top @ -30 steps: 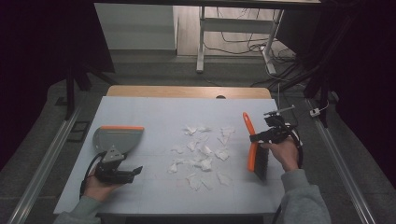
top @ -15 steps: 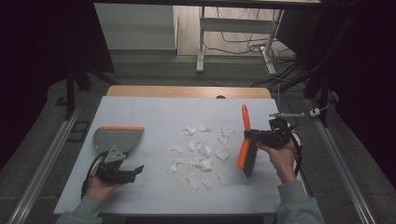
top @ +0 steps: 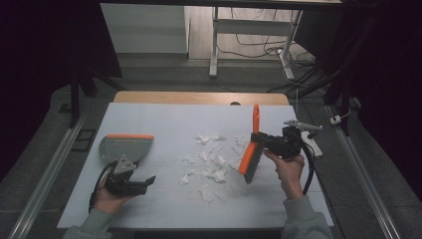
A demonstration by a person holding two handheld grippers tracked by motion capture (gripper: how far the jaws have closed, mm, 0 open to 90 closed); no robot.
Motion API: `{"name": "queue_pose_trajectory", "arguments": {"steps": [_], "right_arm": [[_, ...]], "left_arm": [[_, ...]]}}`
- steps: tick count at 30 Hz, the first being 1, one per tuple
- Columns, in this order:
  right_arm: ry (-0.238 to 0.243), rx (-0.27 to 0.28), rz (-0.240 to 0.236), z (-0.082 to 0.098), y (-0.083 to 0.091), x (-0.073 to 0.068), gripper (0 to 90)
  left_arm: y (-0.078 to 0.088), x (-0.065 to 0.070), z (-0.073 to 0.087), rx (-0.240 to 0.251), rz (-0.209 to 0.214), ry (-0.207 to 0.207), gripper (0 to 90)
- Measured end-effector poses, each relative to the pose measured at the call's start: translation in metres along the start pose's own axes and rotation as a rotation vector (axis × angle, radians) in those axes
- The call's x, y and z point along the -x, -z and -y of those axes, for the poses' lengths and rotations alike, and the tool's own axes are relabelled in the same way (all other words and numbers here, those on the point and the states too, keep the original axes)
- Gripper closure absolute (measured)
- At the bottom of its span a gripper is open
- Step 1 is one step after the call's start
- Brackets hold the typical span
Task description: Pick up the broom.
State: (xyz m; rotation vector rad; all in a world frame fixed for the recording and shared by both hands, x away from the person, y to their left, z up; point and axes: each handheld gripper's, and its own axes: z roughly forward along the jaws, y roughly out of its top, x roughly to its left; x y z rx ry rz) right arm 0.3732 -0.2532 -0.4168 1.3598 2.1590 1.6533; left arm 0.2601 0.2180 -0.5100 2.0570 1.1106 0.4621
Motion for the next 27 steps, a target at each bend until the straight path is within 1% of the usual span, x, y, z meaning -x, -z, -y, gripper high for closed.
{"name": "queue_pose_trajectory", "arguments": {"steps": [2,5,11,12,15,17,19,20,23,25,27], "right_arm": [[-0.003,0.007,0.001,0.002,-0.002,-0.002,71.2],[-0.006,0.009,-0.007,0.006,-0.006,-0.007,71.1],[0.005,0.020,-0.010,0.011,-0.017,-0.018,71.2],[0.009,0.020,-0.013,0.012,-0.019,-0.021,71.2],[0.015,0.028,-0.016,0.014,-0.024,-0.027,71.1],[0.015,0.037,-0.023,0.015,-0.028,-0.031,71.2],[0.006,0.047,-0.044,0.015,-0.031,-0.034,71.1],[0.005,0.048,-0.052,0.016,-0.033,-0.036,71.1],[0.021,0.062,-0.044,0.016,-0.037,-0.042,71.2],[0.016,0.071,-0.052,0.016,-0.040,-0.044,71.1],[0.018,0.084,-0.047,0.017,-0.043,-0.047,71.1]], "left_arm": [[0.000,0.003,-0.002,0.005,0.007,-0.006,20.3],[0.001,0.007,-0.006,0.019,0.029,-0.011,20.3],[-0.001,0.018,-0.019,0.043,0.060,-0.033,20.3],[-0.003,0.024,-0.024,0.048,0.072,-0.046,20.3],[-0.008,0.033,-0.033,0.055,0.099,-0.064,20.3],[-0.011,0.038,-0.038,0.073,0.129,-0.061,20.6],[-0.015,0.044,-0.045,0.085,0.158,-0.062,20.9],[-0.017,0.047,-0.048,0.090,0.166,-0.069,21.0],[-0.022,0.058,-0.058,0.104,0.193,-0.093,21.0],[-0.025,0.066,-0.063,0.116,0.219,-0.112,20.9],[-0.029,0.074,-0.068,0.116,0.238,-0.130,20.9]]}}
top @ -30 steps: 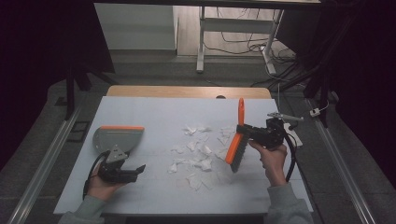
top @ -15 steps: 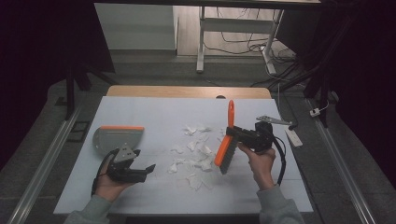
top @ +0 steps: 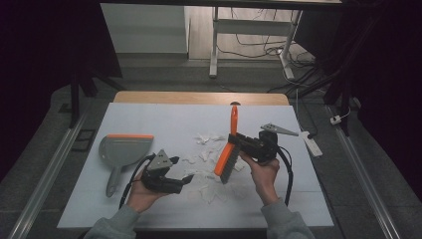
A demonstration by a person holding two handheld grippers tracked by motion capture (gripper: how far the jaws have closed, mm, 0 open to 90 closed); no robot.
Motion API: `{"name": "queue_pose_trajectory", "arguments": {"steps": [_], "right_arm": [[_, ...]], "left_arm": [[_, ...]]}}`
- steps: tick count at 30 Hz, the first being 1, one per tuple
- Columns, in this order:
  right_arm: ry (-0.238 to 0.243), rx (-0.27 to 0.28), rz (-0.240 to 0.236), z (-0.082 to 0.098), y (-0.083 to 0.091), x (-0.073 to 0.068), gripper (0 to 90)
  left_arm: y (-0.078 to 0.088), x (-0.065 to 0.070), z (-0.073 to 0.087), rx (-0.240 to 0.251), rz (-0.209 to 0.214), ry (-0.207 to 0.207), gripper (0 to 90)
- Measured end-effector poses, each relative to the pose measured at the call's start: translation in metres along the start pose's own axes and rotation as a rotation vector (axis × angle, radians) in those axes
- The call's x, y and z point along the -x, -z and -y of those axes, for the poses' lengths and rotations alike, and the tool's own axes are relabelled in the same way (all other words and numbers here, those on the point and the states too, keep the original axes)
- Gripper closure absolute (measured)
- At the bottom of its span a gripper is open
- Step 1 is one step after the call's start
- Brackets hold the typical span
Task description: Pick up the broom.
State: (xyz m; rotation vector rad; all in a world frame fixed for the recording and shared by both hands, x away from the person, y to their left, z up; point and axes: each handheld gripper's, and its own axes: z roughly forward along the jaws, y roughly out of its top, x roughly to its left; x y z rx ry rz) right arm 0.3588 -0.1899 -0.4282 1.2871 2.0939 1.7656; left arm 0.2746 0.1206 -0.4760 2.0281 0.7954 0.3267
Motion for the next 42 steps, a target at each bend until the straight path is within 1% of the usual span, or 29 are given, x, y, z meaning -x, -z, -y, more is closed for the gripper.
{"name": "queue_pose_trajectory", "arguments": {"steps": [2,5,7,11,12,13,14,15,16,17,18,20,21,22,23,25,27,28,29,32,36,37,39,42], "right_arm": [[-0.002,0.008,0.007,0.001,-0.002,-0.003,71.1],[-0.042,0.005,-0.019,0.003,-0.007,-0.006,71.1],[-0.037,0.010,-0.013,0.005,-0.010,-0.011,71.1],[-0.041,0.015,-0.027,0.009,-0.015,-0.019,71.1],[-0.036,0.018,-0.027,0.010,-0.016,-0.020,71.1],[-0.035,0.021,-0.023,0.010,-0.016,-0.022,71.1],[-0.035,0.026,-0.018,0.011,-0.017,-0.023,71.1],[-0.039,0.028,-0.020,0.012,-0.018,-0.024,71.1],[-0.044,0.032,-0.016,0.013,-0.018,-0.025,71.1],[-0.049,0.037,-0.013,0.014,-0.018,-0.026,71.1],[-0.047,0.042,-0.013,0.015,-0.019,-0.027,71.1],[-0.056,0.049,-0.015,0.018,-0.019,-0.029,71.1],[-0.057,0.054,-0.016,0.018,-0.020,-0.030,71.1],[-0.058,0.063,-0.015,0.019,-0.020,-0.031,71.1],[-0.065,0.067,-0.018,0.020,-0.020,-0.031,71.1],[-0.075,0.069,-0.024,0.021,-0.020,-0.032,71.1],[-0.074,0.069,-0.022,0.022,-0.020,-0.033,71.1],[-0.073,0.070,-0.022,0.023,-0.020,-0.033,71.1],[-0.070,0.070,-0.021,0.023,-0.020,-0.034,71.0],[-0.061,0.074,-0.016,0.025,-0.020,-0.036,71.0],[-0.064,0.070,-0.033,0.025,-0.019,-0.037,70.7],[-0.057,0.068,-0.036,0.025,-0.019,-0.037,70.6],[-0.040,0.057,-0.037,0.024,-0.019,-0.038,69.9],[0.008,0.043,-0.029,0.023,-0.020,-0.039,67.3]], "left_arm": [[-0.006,0.006,-0.004,-0.002,0.016,-0.012,20.9],[-0.016,0.015,-0.009,-0.004,0.033,-0.022,21.0],[-0.021,0.020,-0.011,-0.006,0.040,-0.032,21.3],[-0.033,0.027,-0.015,0.008,0.036,-0.036,22.8],[-0.033,0.027,-0.015,0.008,0.036,-0.036,23.3],[-0.038,0.030,-0.016,0.018,0.032,-0.035,23.8],[-0.038,0.030,-0.016,0.018,0.032,-0.035,24.1],[-0.043,0.033,-0.016,0.036,0.023,-0.031,24.9],[-0.046,0.034,-0.016,0.042,0.019,-0.032,25.7],[-0.046,0.034,-0.016,0.042,0.019,-0.032,26.9],[-0.050,0.036,-0.015,0.061,0.006,-0.024,28.4],[-0.053,0.037,-0.014,0.070,0.000,-0.024,33.2],[-0.053,0.037,-0.014,0.070,0.000,-0.024,36.8],[-0.056,0.037,-0.013,0.078,-0.013,-0.022,41.0],[-0.057,0.036,-0.012,0.081,-0.016,-0.013,44.7],[-0.059,0.035,-0.011,0.094,-0.006,0.012,53.6],[-0.059,0.034,-0.011,0.096,-0.003,0.009,62.0],[-0.059,0.033,-0.011,0.094,-0.003,0.006,68.9],[-0.059,0.032,-0.010,0.087,-0.005,0.007,73.3],[-0.057,0.027,-0.010,0.075,-0.012,0.030,77.5],[-0.053,0.021,-0.010,0.062,-0.016,0.035,79.9],[-0.052,0.019,-0.010,0.057,-0.016,0.038,80.2],[-0.050,0.017,-0.009,0.049,-0.017,0.026,80.5],[-0.048,0.014,-0.010,0.033,-0.019,0.013,80.5]]}}
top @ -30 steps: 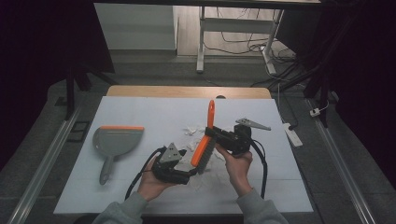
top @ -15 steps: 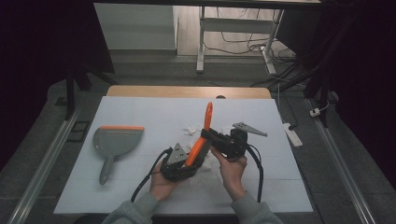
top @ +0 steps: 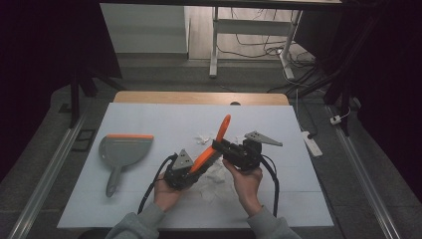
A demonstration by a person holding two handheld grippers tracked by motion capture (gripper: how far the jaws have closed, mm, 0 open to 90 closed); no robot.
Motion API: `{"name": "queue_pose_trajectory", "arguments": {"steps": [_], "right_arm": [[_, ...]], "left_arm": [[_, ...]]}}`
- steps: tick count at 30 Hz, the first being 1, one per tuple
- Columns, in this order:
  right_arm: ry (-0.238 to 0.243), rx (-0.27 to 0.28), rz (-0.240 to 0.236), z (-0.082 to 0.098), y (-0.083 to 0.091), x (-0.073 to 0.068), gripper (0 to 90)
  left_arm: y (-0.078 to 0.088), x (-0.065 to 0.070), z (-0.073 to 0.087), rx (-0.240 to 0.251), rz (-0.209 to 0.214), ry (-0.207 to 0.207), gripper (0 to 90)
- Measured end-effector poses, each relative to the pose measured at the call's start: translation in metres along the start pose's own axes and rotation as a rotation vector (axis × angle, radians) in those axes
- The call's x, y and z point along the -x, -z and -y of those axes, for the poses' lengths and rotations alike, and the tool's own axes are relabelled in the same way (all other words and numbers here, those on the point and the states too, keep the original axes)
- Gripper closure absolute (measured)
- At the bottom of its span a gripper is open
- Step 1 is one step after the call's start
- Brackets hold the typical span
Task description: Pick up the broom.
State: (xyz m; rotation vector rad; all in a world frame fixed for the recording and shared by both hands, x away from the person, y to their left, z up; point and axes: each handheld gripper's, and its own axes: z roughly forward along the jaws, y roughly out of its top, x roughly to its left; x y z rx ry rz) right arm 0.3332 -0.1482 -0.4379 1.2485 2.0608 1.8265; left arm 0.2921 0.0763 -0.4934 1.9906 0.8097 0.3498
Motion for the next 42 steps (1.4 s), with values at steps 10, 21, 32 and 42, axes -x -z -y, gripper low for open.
{"name": "queue_pose_trajectory", "arguments": {"steps": [10,21,32,42], "right_arm": [[0.203,-0.111,0.003,-0.013,0.008,-0.001,45.1],[0.473,-0.312,-0.034,-0.014,0.013,-0.010,39.1],[0.664,-0.401,-0.027,-0.012,0.016,-0.033,34.2],[0.801,-0.559,-0.058,0.000,0.005,-0.046,33.9]], "left_arm": [[0.023,-0.024,-0.008,-0.096,-0.003,-0.028,80.5],[0.032,-0.034,-0.011,-0.255,0.063,-0.084,80.4],[0.027,-0.023,-0.016,-0.376,0.084,-0.176,80.5],[0.018,0.002,-0.019,-0.465,0.108,-0.320,80.5]]}}
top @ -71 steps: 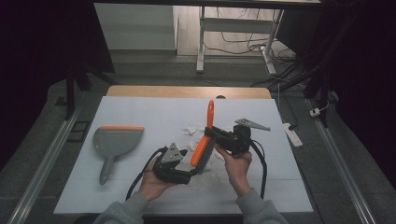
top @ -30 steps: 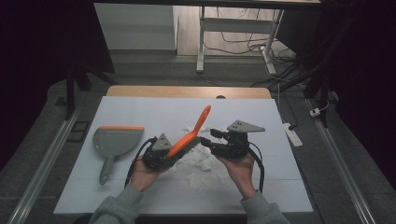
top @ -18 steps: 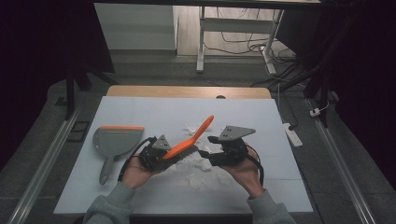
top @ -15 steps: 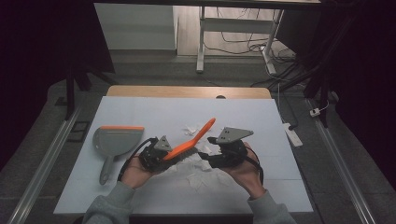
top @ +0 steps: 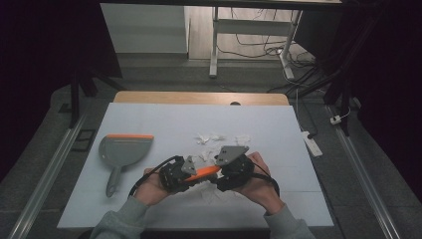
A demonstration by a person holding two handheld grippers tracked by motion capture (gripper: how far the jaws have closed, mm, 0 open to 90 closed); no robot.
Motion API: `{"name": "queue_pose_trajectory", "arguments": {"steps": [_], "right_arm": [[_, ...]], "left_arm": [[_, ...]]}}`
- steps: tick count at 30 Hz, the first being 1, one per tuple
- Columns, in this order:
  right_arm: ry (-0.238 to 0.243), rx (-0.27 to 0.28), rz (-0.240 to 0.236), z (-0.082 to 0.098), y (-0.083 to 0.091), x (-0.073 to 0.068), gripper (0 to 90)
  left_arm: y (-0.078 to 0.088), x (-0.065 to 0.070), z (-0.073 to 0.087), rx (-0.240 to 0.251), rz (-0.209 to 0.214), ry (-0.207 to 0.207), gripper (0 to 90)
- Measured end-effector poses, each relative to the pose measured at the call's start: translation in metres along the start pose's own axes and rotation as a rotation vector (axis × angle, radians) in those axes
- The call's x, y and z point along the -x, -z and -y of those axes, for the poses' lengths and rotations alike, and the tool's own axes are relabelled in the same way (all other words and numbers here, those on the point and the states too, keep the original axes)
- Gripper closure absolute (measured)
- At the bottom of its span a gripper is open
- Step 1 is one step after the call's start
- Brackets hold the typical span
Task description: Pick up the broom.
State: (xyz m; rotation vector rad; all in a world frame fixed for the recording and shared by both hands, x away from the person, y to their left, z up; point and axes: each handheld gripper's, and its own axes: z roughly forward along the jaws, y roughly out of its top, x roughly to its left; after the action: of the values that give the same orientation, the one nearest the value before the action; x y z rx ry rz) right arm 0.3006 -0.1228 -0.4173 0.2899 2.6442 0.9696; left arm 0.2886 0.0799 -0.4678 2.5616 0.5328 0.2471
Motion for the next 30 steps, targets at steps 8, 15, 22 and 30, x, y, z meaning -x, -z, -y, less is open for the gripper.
{"name": "queue_pose_trajectory", "arguments": {"steps": [8,15,22,30], "right_arm": [[0.069,-0.128,-0.045,0.001,-0.017,-0.006,40.5],[0.123,-0.165,-0.062,0.003,-0.023,-0.013,57.5],[0.173,-0.179,-0.093,0.007,-0.024,-0.014,65.4],[0.149,-0.115,-0.080,0.007,-0.017,-0.009,70.7]], "left_arm": [[0.000,0.012,-0.005,-0.019,-0.012,-0.092,80.5],[0.001,0.016,-0.007,-0.016,-0.003,-0.127,80.5],[0.004,0.010,-0.003,0.031,0.007,-0.123,75.5],[0.019,-0.003,0.009,0.163,-0.049,-0.007,48.0]]}}
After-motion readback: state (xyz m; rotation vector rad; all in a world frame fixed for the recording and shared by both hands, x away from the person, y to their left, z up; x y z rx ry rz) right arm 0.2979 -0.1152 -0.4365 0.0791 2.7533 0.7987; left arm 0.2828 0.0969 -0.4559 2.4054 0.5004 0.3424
